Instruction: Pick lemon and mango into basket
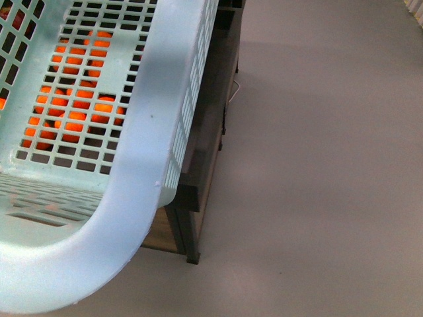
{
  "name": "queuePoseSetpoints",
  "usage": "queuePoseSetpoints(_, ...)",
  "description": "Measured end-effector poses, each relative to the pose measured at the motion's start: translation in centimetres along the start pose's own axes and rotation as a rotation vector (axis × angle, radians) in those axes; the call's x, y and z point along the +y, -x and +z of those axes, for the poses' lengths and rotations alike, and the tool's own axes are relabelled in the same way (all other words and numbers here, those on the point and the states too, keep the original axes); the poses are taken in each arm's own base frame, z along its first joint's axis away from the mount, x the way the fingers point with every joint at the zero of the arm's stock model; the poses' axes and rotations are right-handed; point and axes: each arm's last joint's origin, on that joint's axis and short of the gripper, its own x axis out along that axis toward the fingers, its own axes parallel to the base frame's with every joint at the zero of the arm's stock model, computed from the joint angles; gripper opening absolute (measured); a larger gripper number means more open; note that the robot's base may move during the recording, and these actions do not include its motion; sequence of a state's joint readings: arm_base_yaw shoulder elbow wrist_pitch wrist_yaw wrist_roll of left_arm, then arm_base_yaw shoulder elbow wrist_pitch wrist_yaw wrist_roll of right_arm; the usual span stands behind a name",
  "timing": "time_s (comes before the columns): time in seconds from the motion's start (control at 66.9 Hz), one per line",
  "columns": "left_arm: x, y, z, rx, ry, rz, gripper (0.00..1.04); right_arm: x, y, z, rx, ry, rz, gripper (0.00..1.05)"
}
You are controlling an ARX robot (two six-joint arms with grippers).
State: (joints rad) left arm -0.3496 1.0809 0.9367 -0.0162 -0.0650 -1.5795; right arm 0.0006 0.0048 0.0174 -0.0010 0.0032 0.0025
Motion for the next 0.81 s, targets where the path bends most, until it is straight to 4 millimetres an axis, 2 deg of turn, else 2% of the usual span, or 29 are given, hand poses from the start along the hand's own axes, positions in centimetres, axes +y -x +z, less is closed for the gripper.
queuePoseSetpoints(0.807,0.0,0.0,0.02,0.0,0.001,0.0,0.16,0.02,0.0,-0.01,0.001,0.0,0.004,0.96)
